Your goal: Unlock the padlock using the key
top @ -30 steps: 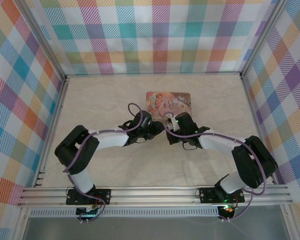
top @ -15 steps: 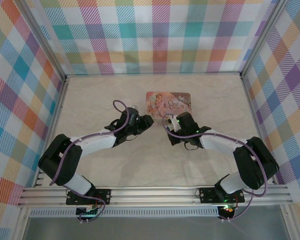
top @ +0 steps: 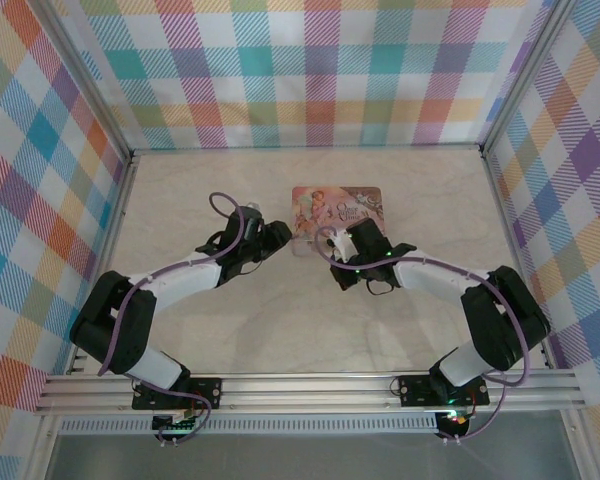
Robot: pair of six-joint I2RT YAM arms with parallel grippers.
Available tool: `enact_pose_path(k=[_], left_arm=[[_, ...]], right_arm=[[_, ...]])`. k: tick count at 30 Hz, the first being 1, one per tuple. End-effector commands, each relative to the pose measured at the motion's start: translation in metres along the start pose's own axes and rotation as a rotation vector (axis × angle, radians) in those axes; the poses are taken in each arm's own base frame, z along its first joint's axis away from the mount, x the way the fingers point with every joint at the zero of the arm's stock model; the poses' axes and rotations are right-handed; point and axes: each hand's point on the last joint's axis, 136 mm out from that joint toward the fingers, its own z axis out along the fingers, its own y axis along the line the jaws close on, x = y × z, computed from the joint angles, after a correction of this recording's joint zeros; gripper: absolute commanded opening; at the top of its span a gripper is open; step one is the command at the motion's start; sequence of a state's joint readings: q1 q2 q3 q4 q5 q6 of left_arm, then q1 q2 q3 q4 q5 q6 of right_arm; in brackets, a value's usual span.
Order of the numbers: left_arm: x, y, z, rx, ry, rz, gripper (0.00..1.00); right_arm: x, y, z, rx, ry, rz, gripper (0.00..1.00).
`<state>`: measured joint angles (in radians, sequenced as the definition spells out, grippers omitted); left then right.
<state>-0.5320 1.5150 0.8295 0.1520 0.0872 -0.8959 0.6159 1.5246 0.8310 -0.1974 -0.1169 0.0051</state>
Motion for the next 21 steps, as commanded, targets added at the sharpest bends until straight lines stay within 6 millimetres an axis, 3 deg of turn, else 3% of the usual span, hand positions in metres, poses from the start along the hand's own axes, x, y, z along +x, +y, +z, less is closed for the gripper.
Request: enact_pose_path(k=[1, 10, 14, 21], left_arm=[[-0.008, -0.011, 0.001, 0.023, -0.002, 0.021, 0.47], [0.02, -0.03, 0.027, 0.162, 0.11, -0.132, 0.47], [0.033, -0.042, 0.034, 0.178, 0.12, -0.115, 0.47], [0.023, -0.048, 0.048, 0.179, 0.063, -0.097, 0.47]], right_arm=[[-0.019, 0.013, 0.003, -0.055, -0.034, -0.056, 0.0], [-0.022, 0.019, 0.009, -0.062, -0.033, -0.076, 0.0], [-0.021, 0.019, 0.007, -0.059, -0.04, -0.079, 0.0], [-0.013, 0.017, 0.0, -0.04, -0.036, -0.081, 0.0]])
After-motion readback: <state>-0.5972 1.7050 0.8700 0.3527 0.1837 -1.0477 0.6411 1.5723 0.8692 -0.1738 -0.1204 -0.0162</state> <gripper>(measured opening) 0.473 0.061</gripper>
